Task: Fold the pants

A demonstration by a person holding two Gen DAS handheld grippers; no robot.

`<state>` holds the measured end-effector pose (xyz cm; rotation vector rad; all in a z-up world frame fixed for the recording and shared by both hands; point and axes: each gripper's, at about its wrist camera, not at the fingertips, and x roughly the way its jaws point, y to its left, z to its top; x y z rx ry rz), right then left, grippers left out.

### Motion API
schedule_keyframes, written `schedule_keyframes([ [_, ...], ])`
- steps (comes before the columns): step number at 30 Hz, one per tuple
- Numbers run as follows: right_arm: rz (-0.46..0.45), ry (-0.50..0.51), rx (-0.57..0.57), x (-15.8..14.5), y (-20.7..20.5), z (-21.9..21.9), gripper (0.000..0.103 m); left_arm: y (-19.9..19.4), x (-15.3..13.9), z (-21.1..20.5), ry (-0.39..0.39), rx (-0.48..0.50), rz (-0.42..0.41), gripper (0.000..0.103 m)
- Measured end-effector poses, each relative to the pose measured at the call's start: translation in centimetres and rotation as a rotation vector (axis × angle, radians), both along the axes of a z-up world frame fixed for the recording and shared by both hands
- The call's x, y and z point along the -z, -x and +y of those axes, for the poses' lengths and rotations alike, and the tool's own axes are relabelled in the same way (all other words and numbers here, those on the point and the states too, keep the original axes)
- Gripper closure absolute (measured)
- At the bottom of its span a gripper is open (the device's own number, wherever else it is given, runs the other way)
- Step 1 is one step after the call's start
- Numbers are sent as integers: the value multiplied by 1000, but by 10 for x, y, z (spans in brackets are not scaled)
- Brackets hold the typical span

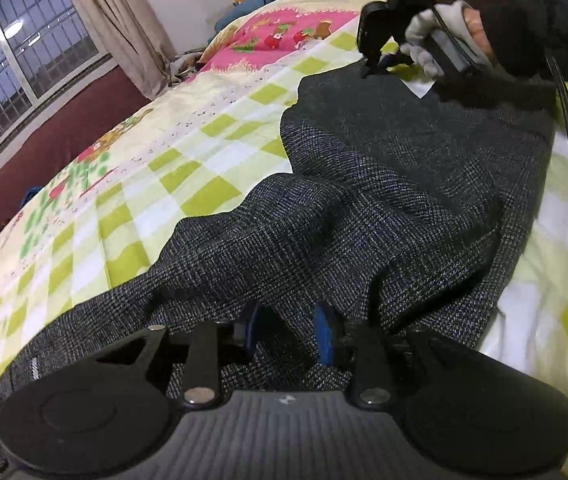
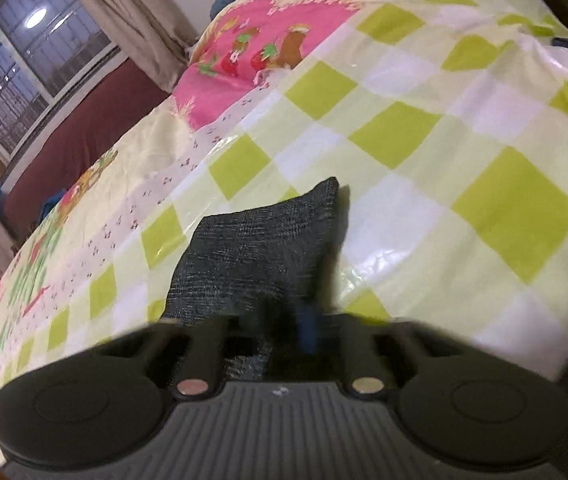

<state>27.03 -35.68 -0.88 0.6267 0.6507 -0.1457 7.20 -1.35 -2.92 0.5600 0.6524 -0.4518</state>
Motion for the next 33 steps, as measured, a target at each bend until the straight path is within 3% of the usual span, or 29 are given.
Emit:
schedule_keyframes([
  [4, -144, -75, -14, -34, 44, -13, 99, 2, -4, -4, -18, 2, -2, 58],
  [9, -298, -111, 80, -77, 153, -48, 99, 5, -7, -8, -24, 20, -18, 58],
  [11, -318, -91, 139, -78, 190, -61, 99, 8, -7, -10, -19, 28, -25, 58],
  [13, -275, -46, 183, -67, 212, -74, 99, 11, -6, -14, -23, 39, -29, 58],
  [16, -124, -106, 249, -28, 213, -101, 99, 14, -1, -21, -64, 52, -38, 58],
  [18, -73, -228, 268, -3, 213, -116, 95, 16, -3, -23, -90, 62, -45, 58],
  [21, -108, -307, 274, 8, 210, -124, 93, 21, -10, -21, -93, 73, -39, 58],
  [28, -162, -399, 198, -6, 195, -124, 81, 39, -21, -29, -76, 117, -82, 56],
  [31, -195, -381, 152, -14, 202, -119, 80, 44, -26, -31, -46, 144, -106, 55],
  [33, -158, -329, 170, -14, 198, -114, 84, 46, -28, -34, -30, 182, -112, 52],
])
